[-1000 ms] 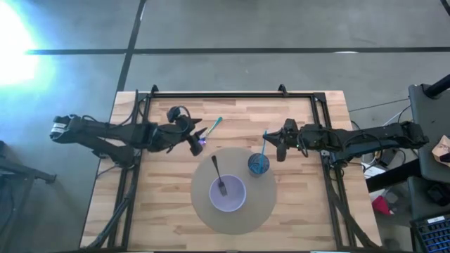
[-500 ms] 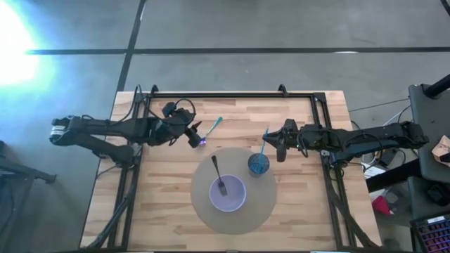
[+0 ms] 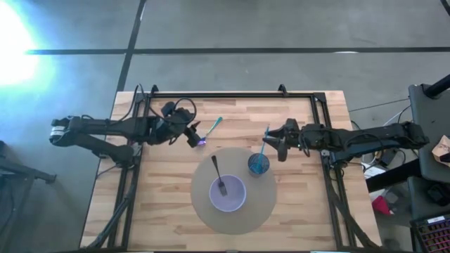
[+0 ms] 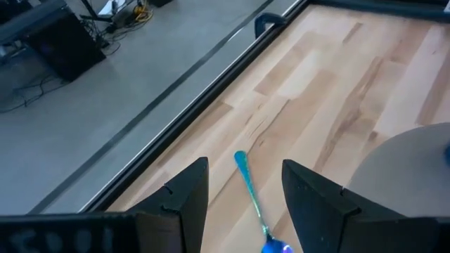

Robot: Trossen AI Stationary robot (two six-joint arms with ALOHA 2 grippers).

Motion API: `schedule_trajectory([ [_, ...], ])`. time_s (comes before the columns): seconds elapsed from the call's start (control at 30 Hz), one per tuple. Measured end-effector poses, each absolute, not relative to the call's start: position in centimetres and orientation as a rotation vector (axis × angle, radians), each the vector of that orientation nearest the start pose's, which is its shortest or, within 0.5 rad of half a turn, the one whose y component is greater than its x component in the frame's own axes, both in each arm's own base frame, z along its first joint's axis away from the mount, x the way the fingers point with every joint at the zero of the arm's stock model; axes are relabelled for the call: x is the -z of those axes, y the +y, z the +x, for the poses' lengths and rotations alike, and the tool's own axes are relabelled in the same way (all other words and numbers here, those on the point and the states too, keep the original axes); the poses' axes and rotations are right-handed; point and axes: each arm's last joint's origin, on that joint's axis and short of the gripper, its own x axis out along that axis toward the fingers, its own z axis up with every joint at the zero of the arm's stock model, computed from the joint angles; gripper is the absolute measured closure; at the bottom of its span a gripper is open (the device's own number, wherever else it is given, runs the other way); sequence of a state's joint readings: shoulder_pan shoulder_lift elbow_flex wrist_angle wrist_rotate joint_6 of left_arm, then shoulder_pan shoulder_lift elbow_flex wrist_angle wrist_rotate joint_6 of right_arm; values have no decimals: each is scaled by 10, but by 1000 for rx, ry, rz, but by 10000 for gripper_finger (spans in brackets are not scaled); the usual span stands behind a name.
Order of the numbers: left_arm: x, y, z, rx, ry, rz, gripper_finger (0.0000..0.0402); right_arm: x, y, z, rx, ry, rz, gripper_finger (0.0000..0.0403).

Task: Pick & Place Utensil
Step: Put the straw into the cup

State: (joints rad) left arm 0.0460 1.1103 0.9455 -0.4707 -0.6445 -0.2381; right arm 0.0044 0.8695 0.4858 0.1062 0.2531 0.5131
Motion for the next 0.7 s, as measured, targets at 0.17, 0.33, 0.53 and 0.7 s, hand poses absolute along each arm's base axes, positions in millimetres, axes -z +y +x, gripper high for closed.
schedule_trajectory([
  [0.17,-304,30,226,-744,543,-34,227,-247,-6,184,312,205,472,209],
  [0.33,-304,30,226,-744,543,-36,227,-248,-6,175,317,221,477,202],
  [0.53,-304,30,226,-744,542,-36,227,-248,-5,173,262,246,493,202],
  [0.7,-304,30,226,-744,542,-36,227,-241,-4,170,271,320,546,202],
])
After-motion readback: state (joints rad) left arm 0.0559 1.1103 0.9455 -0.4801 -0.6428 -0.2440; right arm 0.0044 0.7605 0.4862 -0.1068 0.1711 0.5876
